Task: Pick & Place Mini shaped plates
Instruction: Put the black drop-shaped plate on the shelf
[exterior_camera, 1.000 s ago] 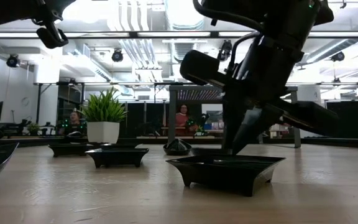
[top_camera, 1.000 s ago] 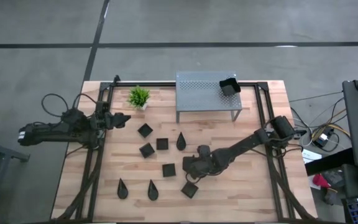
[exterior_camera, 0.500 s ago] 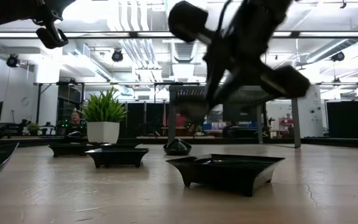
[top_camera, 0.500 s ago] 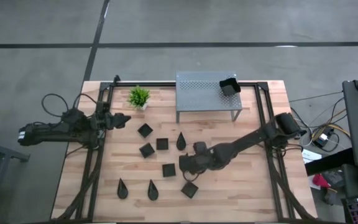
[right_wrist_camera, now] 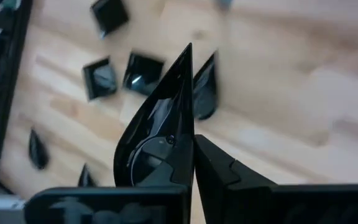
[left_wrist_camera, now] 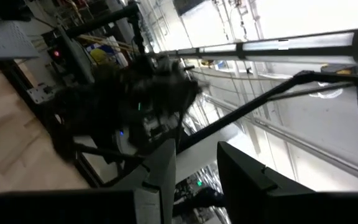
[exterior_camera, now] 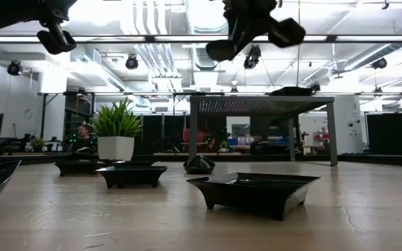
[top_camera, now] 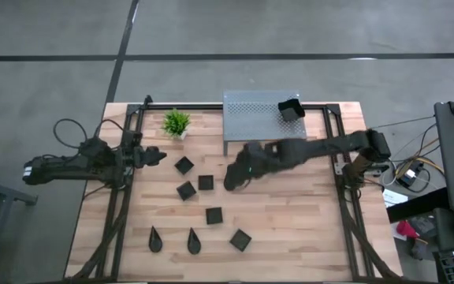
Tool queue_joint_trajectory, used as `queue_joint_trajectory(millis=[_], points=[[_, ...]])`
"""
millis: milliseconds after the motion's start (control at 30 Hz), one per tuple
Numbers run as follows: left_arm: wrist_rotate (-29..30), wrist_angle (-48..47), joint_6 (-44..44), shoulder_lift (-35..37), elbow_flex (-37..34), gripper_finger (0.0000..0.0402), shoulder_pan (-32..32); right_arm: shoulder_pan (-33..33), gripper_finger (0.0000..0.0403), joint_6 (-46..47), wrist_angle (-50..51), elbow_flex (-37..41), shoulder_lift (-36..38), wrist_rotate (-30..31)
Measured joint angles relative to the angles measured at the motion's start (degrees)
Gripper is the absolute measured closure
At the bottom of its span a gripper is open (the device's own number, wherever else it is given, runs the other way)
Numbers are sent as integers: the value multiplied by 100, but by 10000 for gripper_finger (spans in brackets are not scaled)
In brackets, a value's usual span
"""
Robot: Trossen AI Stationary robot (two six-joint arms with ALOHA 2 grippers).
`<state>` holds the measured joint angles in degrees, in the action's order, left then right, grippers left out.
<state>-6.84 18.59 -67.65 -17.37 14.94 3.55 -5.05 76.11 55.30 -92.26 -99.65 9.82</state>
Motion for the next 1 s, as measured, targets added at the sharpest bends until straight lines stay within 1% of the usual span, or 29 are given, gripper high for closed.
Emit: queue_joint_trajectory(millis=[133,267,400,667,1000], points=[[-138,-18,-1,0,-2,291,0,536,394,-523,928,-608,17,18],[-178,-18,-3,0,-4,291,0,1100,394,-1040,1292,-954,21,63],[-297,-18,-8,0,-7,291,0,1665,394,-1592,1359,-1172,24,67],[-364,-20,-36,2,-7,291,-1,2638,394,-2638,1623,-1169,19,62],[-364,-20,-69,2,-7,291,-1,3206,394,-3458,1544,-873,17,53]])
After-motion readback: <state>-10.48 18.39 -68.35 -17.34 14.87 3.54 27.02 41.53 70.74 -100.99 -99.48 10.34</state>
